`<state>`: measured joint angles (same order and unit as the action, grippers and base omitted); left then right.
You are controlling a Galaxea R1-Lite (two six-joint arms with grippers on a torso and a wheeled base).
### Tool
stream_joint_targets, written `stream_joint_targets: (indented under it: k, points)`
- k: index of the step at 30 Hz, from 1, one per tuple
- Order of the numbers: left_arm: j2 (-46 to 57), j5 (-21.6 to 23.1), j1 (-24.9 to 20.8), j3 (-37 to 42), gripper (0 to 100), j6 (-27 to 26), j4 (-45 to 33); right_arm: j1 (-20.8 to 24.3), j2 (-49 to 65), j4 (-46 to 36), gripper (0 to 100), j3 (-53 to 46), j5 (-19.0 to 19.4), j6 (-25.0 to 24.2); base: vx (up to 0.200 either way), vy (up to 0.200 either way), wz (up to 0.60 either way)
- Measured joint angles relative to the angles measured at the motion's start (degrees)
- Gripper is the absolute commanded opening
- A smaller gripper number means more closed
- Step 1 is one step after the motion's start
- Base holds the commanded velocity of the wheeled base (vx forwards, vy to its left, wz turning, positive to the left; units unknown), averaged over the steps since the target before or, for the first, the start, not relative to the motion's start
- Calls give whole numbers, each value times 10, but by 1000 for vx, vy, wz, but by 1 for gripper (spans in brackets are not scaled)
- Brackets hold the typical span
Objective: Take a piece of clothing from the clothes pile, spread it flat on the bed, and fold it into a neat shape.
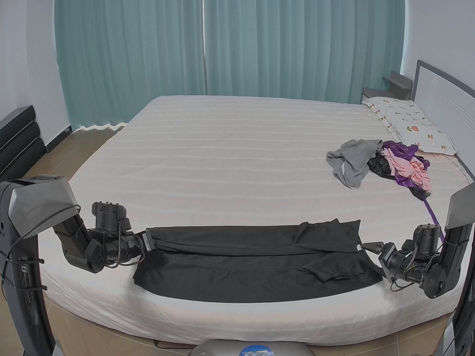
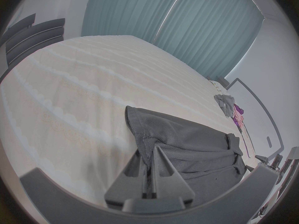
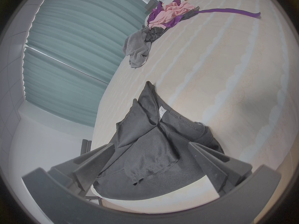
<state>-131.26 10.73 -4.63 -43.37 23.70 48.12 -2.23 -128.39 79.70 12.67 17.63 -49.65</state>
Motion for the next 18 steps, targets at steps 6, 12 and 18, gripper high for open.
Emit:
stream_joint_targets:
  k: [6, 12, 18]
  points:
    - [2, 0, -2, 2, 0, 0, 0, -11, 2, 0, 100, 5, 0, 0, 0, 0, 0]
    - [2, 0, -2, -3, 0, 1, 0, -35, 5, 0, 100, 17, 2, 0, 0, 0, 0]
    - [2, 0, -3, -6, 0, 11, 0, -50, 5, 0, 100, 26, 4, -1, 0, 0, 0]
